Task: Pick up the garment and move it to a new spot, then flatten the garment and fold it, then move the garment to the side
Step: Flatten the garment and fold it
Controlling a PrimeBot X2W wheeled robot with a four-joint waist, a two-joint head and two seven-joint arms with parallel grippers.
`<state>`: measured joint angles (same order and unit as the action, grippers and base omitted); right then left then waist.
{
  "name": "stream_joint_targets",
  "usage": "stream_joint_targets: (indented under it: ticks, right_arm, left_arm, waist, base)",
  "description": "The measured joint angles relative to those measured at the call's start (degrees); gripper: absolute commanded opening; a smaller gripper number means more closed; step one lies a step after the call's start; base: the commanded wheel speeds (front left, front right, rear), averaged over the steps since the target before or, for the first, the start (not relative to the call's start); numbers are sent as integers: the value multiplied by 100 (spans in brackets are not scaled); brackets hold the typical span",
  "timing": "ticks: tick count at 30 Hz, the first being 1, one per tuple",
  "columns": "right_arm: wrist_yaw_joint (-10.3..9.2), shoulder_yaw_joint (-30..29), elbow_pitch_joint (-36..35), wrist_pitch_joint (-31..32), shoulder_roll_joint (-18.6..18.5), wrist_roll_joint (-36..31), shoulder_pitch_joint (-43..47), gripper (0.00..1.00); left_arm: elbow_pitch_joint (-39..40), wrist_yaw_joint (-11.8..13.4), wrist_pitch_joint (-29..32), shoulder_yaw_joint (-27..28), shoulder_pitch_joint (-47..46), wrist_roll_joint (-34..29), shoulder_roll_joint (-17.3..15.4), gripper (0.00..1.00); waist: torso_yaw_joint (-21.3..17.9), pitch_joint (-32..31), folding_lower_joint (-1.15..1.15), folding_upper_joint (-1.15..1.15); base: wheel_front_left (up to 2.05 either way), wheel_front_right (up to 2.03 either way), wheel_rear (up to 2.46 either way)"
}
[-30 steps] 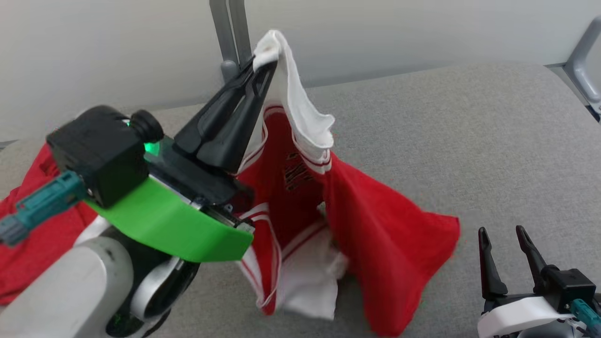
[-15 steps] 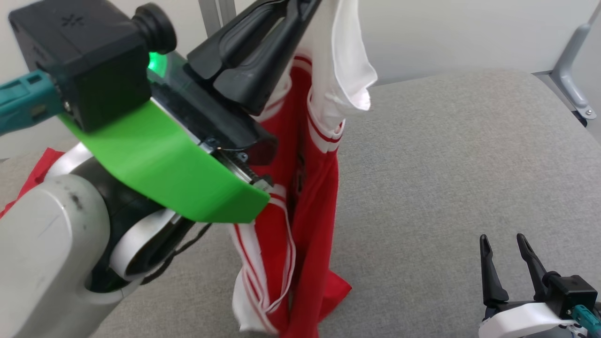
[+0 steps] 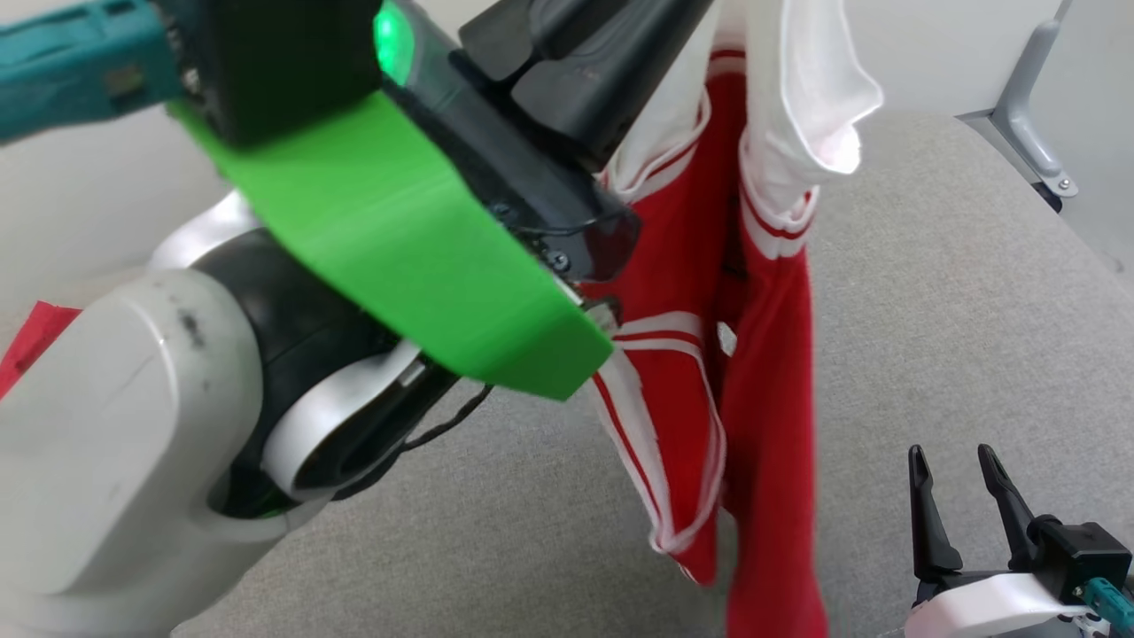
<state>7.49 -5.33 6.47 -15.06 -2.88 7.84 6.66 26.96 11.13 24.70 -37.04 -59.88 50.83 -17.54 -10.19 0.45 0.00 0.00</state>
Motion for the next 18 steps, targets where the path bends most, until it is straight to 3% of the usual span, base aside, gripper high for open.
stream_joint_targets:
  ticks: [9, 15, 18]
  right_arm:
    - [0, 167, 43, 0, 0, 263, -361, 100]
    - [0, 369, 109, 0, -1, 469, -765, 100]
    - [0, 467, 147, 0, -2, 580, -957, 100]
  left_arm:
    - [-1122, 112, 123, -260, -215, -179, 180, 0]
    - [-2850, -13, -175, -332, -526, -638, 27, 0]
    - [-3894, -172, -552, -319, -725, -792, 129, 0]
  waist:
    - [-112, 440, 0, 0]
    - [-330, 853, 0, 0]
    - [-485, 1067, 0, 0]
  base:
    - [0, 0, 0]
    - [0, 0, 0]
    - [0, 0, 0]
